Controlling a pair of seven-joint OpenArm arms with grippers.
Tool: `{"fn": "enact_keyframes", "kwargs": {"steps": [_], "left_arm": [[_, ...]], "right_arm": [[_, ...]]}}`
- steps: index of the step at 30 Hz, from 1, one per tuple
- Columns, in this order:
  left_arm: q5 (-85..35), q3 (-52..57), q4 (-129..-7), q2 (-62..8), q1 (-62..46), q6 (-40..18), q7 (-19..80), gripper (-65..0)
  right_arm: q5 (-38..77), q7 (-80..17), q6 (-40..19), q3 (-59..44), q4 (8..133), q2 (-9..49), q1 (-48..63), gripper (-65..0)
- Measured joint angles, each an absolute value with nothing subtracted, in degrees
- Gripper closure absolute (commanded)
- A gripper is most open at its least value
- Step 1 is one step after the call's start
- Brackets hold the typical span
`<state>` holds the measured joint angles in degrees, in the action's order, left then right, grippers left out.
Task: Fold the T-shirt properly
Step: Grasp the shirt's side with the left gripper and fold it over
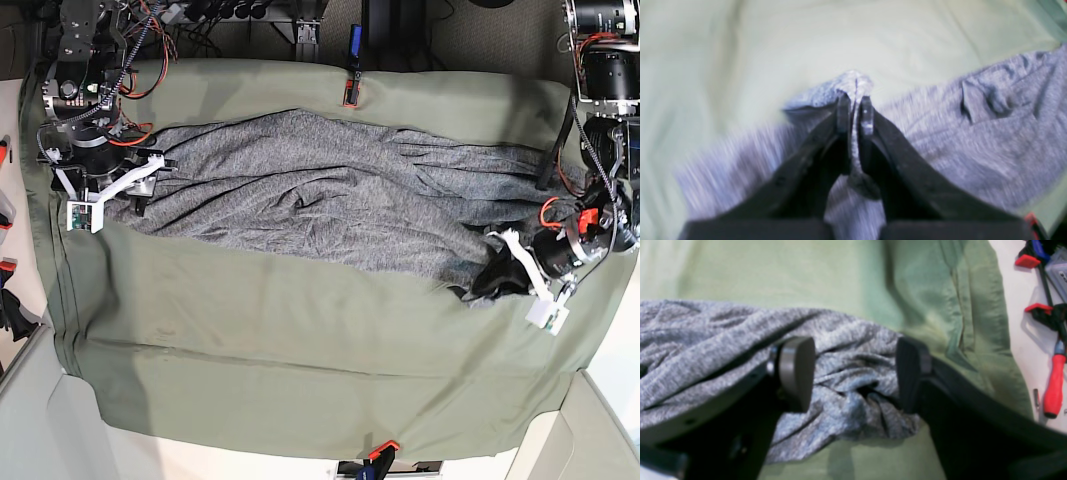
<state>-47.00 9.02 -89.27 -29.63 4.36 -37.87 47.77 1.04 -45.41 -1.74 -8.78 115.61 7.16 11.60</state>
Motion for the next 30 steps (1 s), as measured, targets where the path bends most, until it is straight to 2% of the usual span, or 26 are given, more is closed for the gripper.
{"fn": "enact_keyframes", "kwargs": {"steps": [6,7,10,11,15,23,30], "left_arm": [[-52.62,16.73,-89.25,-29.5,-4.34,-39.48,49.08,-1.1],[-53.34,17.52,-89.25,-29.41,-5.32,-39.48,49.17,-8.6],[-54.85,18.76,-89.25,-29.36,-7.53,-39.46,49.1,-37.3],[-54.68,19.0,-89.25,-29.34,-7.92,-39.48,49.12,-41.7],[-52.01,21.19,-89.25,-29.17,-8.08,-35.11,49.12,-42.1],[-58.35,37.82,-89.27,-29.67,-10.41,-35.16,49.08,-42.1],[-56.84,39.22,-80.93,-29.39,-12.45,-35.18,44.01,-42.1]], "right_arm": [[1.04,-45.36,-1.74,-8.78,115.61,7.16,11.6,-37.8],[1.04,-45.39,-1.74,-8.78,115.61,7.16,11.6,-37.7],[1.06,-45.28,-1.74,-8.78,115.61,7.16,11.6,-37.7],[1.06,-45.28,-1.74,-8.78,115.61,7.16,11.6,-37.7],[1.06,-45.28,-1.74,-8.78,115.61,7.16,11.6,-37.8],[1.04,-45.25,-1.74,-8.78,115.61,7.16,11.6,-37.7],[1.06,-44.8,-1.76,-8.78,115.61,7.16,11.57,-37.7]]}}
